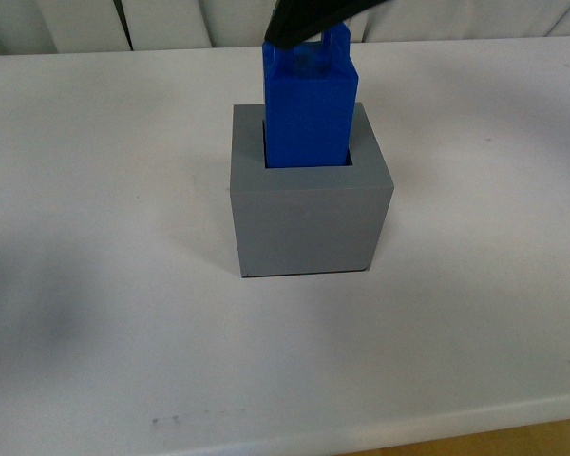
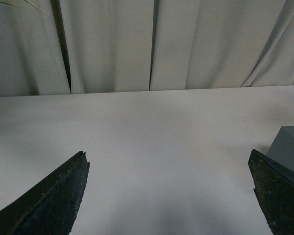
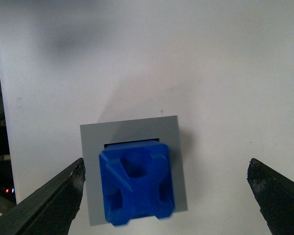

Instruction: Insert blue part into gray base

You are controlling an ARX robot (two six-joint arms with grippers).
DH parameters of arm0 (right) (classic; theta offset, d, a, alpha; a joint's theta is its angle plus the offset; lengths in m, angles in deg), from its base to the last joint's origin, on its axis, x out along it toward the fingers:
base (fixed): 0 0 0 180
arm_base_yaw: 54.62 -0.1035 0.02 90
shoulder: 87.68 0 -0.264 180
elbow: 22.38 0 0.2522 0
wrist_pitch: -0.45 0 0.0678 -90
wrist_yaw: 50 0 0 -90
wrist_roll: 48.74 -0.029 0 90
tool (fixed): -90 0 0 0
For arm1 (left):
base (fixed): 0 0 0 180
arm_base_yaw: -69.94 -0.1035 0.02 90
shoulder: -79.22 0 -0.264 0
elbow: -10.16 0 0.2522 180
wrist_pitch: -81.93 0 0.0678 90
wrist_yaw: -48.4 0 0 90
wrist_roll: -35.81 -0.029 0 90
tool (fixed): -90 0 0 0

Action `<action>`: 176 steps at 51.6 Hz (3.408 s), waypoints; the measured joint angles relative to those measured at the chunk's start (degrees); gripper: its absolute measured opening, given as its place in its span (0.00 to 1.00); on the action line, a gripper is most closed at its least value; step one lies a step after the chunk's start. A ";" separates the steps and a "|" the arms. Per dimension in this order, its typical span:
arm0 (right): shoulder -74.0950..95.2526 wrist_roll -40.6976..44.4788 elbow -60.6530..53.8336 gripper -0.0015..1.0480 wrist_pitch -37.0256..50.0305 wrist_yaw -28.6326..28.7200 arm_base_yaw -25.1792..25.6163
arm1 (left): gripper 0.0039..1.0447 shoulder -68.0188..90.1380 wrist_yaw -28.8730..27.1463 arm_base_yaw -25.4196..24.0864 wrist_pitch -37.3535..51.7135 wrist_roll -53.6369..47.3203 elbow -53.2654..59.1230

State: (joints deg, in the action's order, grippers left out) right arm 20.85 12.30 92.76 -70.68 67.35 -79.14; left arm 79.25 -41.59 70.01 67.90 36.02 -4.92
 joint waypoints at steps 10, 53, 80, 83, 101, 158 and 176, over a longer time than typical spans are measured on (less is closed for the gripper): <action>-6.97 -3.69 -6.88 0.93 3.50 8.59 6.99 | 0.94 0.00 0.00 0.00 0.00 0.00 0.00; -34.73 -47.36 -62.27 0.93 65.07 20.31 40.70 | 0.94 0.00 0.00 0.00 0.00 0.02 0.00; -55.74 -60.26 -92.83 0.02 100.98 -22.75 29.38 | 0.94 0.00 0.00 0.00 0.00 0.00 0.00; -57.55 -60.28 -93.79 0.02 100.06 -24.90 27.98 | 0.94 0.00 0.00 -0.02 0.00 0.00 0.00; -68.81 -60.39 -97.94 0.02 93.18 -27.28 24.72 | 0.94 0.00 0.00 0.00 0.00 0.00 0.00; -95.27 -60.43 -101.09 0.02 70.84 -27.28 24.68 | 0.94 0.00 0.00 0.00 0.00 0.00 0.00; -104.24 -60.41 -101.04 0.02 59.98 -27.10 24.68 | 0.94 0.00 0.00 0.00 0.00 0.00 0.00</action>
State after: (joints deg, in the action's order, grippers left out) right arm -83.39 -48.11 -8.28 -10.70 40.25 -54.46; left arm 79.25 -41.59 70.01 67.90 36.02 -4.92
